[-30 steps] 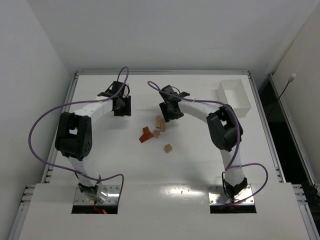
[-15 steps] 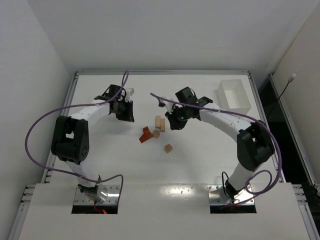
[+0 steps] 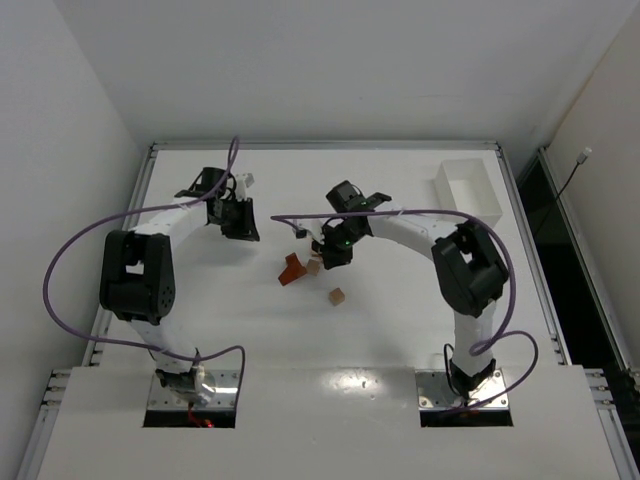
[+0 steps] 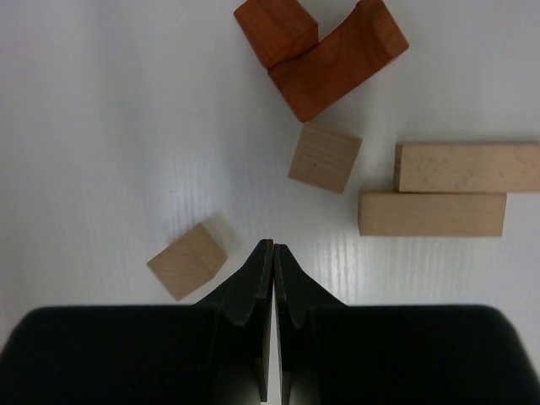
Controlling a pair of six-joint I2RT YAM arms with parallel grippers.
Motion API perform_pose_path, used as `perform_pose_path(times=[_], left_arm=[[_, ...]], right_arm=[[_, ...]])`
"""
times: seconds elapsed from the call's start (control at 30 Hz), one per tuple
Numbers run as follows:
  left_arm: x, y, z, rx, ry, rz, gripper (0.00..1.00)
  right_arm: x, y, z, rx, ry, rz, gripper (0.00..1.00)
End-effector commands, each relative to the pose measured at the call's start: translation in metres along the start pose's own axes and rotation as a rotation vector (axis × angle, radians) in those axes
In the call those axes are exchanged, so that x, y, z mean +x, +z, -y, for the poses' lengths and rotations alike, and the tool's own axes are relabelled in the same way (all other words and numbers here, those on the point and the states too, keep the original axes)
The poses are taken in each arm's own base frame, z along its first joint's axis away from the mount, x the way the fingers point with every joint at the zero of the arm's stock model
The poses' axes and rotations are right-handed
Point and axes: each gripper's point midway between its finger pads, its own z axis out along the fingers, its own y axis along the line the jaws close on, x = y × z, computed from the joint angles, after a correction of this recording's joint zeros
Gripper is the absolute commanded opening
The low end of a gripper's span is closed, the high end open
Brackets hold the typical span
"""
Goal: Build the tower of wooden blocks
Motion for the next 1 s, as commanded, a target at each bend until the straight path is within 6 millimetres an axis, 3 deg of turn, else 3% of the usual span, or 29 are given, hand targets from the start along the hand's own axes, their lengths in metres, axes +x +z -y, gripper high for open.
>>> perform_pose_path(times=[0.0,0.07,0.43,0.97], left_arm=[[-0.018,-0.006,-0.007,0.016,-0.002,0.038,0.17],[-0.017,-0.004,-0.01,0.023,-0.013,0.031,0.17],[-0.018,-0.001,-0.016,0.033,-0.037,0.02,0.17],[-0.024,0.005,-0.018,0.032,-0.04,0.012,0.22]], right_arm=[[-0.023,0.006,0.015,-0.001,-0.1,0.048,0.0],[-0.016,0.015,0.018,-0.01,-0.086,0.026,0.0],[-0.006,0.024,0.012,-0.053,-0.106,-0.011,0.0],[0.011,0.043,0.022,-0.057,-0.072,-0.17,0.0]])
